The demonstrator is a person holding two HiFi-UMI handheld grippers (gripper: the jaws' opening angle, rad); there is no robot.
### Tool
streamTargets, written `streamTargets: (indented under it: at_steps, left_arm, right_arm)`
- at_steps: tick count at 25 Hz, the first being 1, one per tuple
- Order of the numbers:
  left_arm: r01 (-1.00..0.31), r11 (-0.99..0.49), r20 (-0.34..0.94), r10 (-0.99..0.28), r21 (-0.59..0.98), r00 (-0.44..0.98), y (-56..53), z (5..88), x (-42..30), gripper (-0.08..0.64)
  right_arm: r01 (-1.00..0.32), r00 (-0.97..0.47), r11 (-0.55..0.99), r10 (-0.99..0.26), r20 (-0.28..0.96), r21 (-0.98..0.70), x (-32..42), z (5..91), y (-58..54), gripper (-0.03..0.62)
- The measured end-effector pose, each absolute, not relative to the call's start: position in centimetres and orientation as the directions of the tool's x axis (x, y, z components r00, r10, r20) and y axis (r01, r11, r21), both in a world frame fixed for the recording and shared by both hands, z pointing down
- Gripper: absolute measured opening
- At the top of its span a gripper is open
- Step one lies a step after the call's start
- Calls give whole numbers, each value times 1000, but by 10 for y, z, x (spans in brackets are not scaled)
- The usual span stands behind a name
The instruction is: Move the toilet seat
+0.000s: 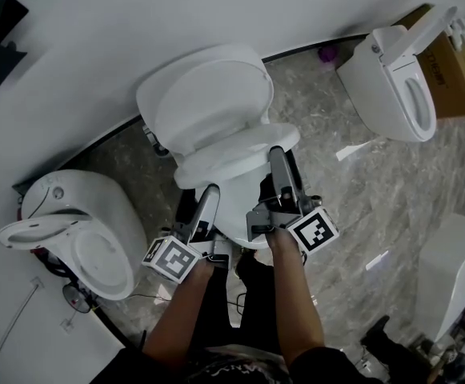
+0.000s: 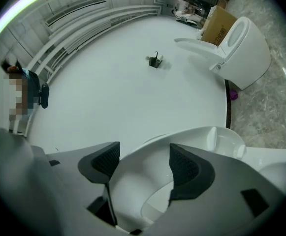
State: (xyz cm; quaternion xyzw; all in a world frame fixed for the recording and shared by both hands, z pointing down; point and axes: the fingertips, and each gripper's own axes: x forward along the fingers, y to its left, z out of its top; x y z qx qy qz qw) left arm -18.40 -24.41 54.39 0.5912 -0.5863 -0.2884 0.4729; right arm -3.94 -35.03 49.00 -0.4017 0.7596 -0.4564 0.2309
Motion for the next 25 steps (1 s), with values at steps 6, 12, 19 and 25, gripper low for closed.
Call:
streamTargets:
  at_steps: [6, 12, 19, 25]
  left_arm:
    - [-441, 147, 217, -970, 885, 112, -256, 543, -190, 503]
    - [-480, 164, 222, -973, 862, 67, -273, 542, -197, 502]
    - [-510, 187, 228, -973, 839, 19, -290, 543, -207, 502]
    - [-513, 194, 217, -976, 836, -15, -306, 538, -214, 502]
  right_arm:
    - [-352, -606, 287, -795, -17, -891, -50, 491, -358, 296]
    - [-294, -659, 329, -750, -59, -897, -65, 490, -369, 298]
    - [-288, -718, 368, -694, -55, -884, -82, 492, -384, 281]
    - [-295, -748, 377, -663, -33, -878, -100, 501, -394, 265]
